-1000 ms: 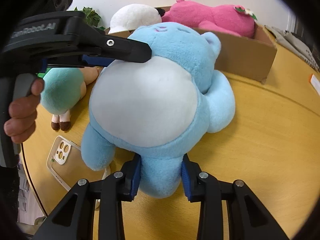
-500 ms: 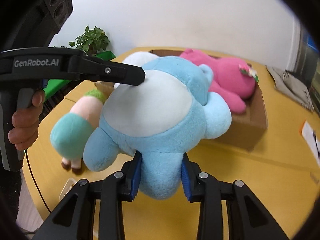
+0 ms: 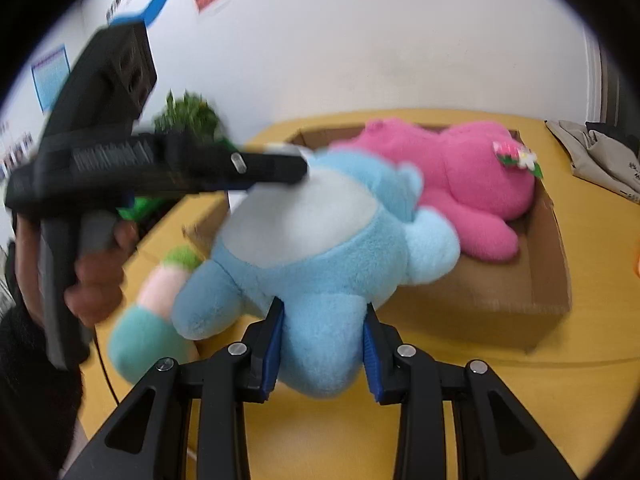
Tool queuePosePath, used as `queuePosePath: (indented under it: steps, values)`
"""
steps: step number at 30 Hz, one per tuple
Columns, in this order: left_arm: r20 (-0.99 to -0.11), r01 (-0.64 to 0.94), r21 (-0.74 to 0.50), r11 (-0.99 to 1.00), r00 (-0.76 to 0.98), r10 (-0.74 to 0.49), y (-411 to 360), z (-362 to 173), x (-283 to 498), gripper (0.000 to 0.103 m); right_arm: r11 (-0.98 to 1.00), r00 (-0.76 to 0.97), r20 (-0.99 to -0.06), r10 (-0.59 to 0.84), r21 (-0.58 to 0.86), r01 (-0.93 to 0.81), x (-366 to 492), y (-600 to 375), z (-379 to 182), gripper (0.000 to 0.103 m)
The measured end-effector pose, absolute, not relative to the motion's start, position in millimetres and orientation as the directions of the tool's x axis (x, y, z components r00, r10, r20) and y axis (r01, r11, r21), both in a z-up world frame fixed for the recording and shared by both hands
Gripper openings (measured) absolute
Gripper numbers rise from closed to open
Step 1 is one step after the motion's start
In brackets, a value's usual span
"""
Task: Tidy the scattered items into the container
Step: 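Lift the blue bear with both grippers and carry it over the box, then lower the blue bear into the box and open both grippers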
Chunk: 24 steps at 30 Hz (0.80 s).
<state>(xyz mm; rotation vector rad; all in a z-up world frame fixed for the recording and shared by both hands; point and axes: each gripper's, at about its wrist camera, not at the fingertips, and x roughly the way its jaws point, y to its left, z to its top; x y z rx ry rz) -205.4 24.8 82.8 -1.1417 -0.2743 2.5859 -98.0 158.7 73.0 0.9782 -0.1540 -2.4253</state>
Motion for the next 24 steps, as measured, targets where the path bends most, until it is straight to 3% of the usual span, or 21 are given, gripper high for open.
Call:
queuePosePath:
  steps: [4, 7, 9, 13, 16, 17, 21, 24]
  values:
    - [-0.672, -0.239, -0.299, -0.924, -0.635, 0.382, 28, 95, -234, 0.053, -0.862, -0.671, -0.541, -0.506, 0.312, 0.399, -130, 158, 90, 0.031]
    - [-0.732, -0.181, -0.244, -0.953, -0.610, 0.303, 25, 82, -254, 0.055, -0.884, -0.657, -0.592, -0.466, 0.289, 0.367, -151, 152, 82, 0.032]
    - [-0.780, -0.116, -0.235, -0.965, -0.570, 0.258, 15, 63, -260, 0.055, -0.887, -0.633, -0.621, -0.462, 0.300, 0.352, -155, 158, 70, 0.038]
    - [-0.770, -0.049, -0.386, -0.921, -0.533, 0.351, -17, 41, -241, 0.080, -0.846, -0.538, -0.655, -0.531, 0.371, 0.384, -152, 190, 59, 0.060]
    - [-0.758, -0.014, -0.459, -0.888, -0.516, 0.400, -33, 37, -229, 0.083, -0.835, -0.548, -0.633, -0.546, 0.359, 0.418, -155, 215, 78, 0.070]
    - [-0.758, -0.004, -0.471, -0.882, -0.509, 0.407, -35, 37, -225, 0.084, -0.838, -0.555, -0.634, -0.539, 0.337, 0.429, -162, 222, 86, 0.080]
    - [-0.781, -0.004, -0.485, -0.874, -0.448, 0.435, -28, 32, -222, 0.086, -0.825, -0.492, -0.710, -0.504, 0.227, 0.518, -196, 220, 87, 0.082]
    - [-0.762, 0.037, -0.575, -0.817, -0.388, 0.518, -31, 21, -220, 0.087, -0.752, -0.407, -0.760, -0.506, 0.160, 0.639, -214, 205, 78, 0.082]
